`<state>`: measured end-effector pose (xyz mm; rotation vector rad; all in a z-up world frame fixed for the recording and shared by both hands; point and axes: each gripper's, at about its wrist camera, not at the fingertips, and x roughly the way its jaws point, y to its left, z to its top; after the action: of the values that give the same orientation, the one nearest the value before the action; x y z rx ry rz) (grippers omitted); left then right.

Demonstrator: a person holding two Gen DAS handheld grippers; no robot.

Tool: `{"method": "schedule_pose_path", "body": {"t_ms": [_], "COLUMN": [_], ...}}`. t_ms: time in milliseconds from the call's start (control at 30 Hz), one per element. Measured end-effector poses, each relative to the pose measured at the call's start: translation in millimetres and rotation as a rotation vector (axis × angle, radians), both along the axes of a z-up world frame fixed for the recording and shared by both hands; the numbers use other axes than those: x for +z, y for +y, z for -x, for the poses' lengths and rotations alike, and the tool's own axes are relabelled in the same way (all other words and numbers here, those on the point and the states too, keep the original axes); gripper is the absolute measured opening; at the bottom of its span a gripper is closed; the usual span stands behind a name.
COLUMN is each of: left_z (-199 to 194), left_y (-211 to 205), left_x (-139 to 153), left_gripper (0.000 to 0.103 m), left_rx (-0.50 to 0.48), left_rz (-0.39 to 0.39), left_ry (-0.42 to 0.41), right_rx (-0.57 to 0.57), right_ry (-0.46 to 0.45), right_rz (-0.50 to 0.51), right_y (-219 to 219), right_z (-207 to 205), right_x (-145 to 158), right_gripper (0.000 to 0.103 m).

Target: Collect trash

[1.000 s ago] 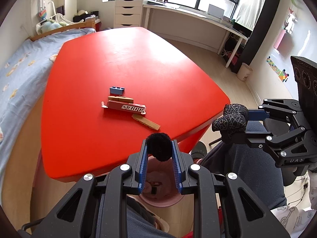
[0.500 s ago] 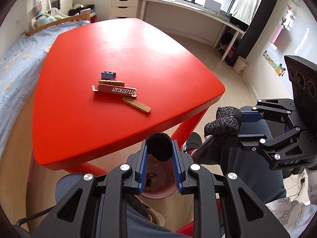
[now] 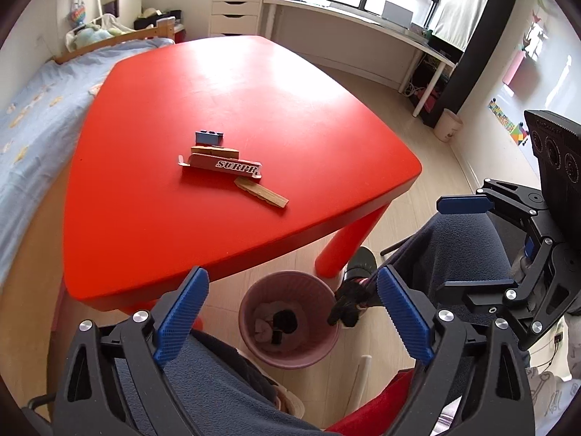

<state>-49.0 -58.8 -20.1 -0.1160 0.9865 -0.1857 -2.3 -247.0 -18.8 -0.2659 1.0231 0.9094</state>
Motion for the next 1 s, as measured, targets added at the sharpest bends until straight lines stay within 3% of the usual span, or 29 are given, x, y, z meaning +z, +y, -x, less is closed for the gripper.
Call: {"method": "schedule_pose_path", "body": {"t_ms": [1000], "left_z": [-10], "left_y": [17], "left_x": [6], "left_gripper": [0.095], "left_rx": [0.050], "left_rz": [0.001], "left_ry": [-0.003], "right_rx": [-0.001], "right_ry": [-0.016], "right_rz": [0.013], "right_y": [8], "right_z": [-6], "right_x": [2], "right_gripper": [0.100]}}
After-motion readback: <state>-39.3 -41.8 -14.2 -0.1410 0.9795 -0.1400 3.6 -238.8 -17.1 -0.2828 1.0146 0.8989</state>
